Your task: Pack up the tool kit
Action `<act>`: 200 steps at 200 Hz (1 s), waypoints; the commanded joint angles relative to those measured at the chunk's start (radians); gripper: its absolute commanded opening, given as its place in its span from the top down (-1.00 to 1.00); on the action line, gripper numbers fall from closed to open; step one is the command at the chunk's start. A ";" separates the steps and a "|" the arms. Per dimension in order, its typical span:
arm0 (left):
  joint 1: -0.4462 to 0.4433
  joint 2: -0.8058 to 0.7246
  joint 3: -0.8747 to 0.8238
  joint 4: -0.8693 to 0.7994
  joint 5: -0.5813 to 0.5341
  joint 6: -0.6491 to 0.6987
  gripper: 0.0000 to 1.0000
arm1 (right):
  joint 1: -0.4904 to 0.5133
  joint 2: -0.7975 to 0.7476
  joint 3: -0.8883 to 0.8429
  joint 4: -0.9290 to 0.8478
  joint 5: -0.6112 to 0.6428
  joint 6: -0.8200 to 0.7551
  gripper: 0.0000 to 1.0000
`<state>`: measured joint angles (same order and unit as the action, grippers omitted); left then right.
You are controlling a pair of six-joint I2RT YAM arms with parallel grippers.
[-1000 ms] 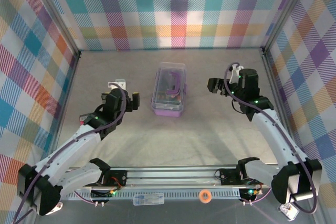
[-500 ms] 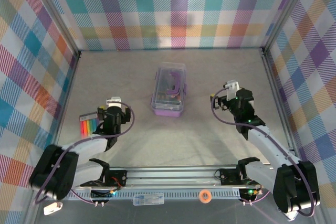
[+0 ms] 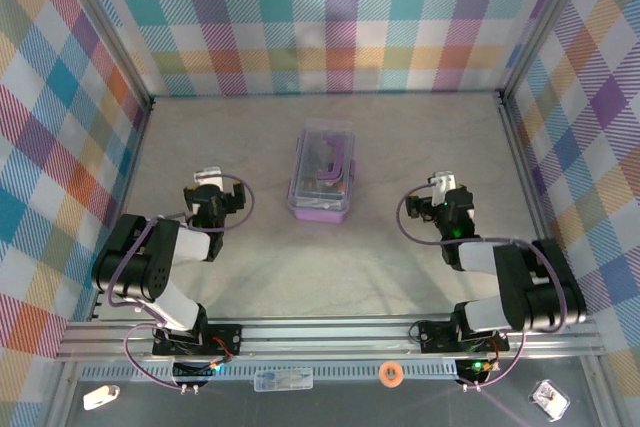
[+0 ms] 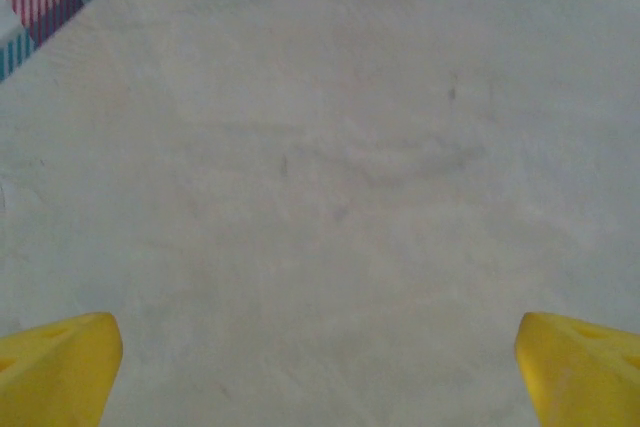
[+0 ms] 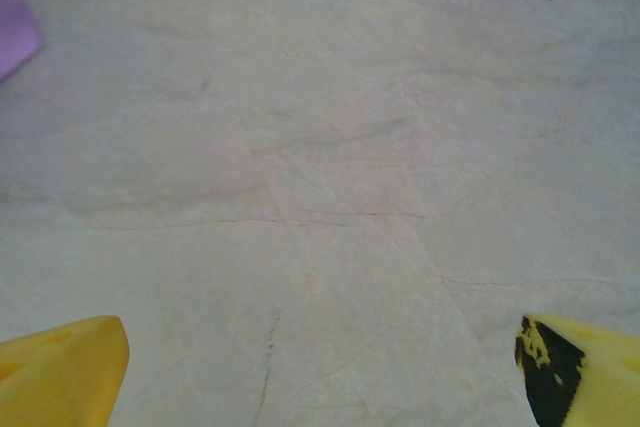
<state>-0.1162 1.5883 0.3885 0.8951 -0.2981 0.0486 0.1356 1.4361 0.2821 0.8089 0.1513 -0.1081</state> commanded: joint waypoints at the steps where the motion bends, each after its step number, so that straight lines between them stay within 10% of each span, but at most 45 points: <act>1: 0.026 -0.011 0.012 -0.018 0.062 -0.047 -0.99 | -0.053 0.043 0.045 0.125 -0.040 0.075 -0.98; 200: 0.027 -0.010 0.020 -0.033 0.067 -0.045 -0.99 | -0.127 0.095 0.129 0.012 -0.121 0.126 -0.98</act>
<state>-0.0929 1.5875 0.3988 0.8646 -0.2497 0.0151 0.0067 1.5394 0.4099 0.8066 0.0475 0.0082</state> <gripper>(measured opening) 0.997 0.989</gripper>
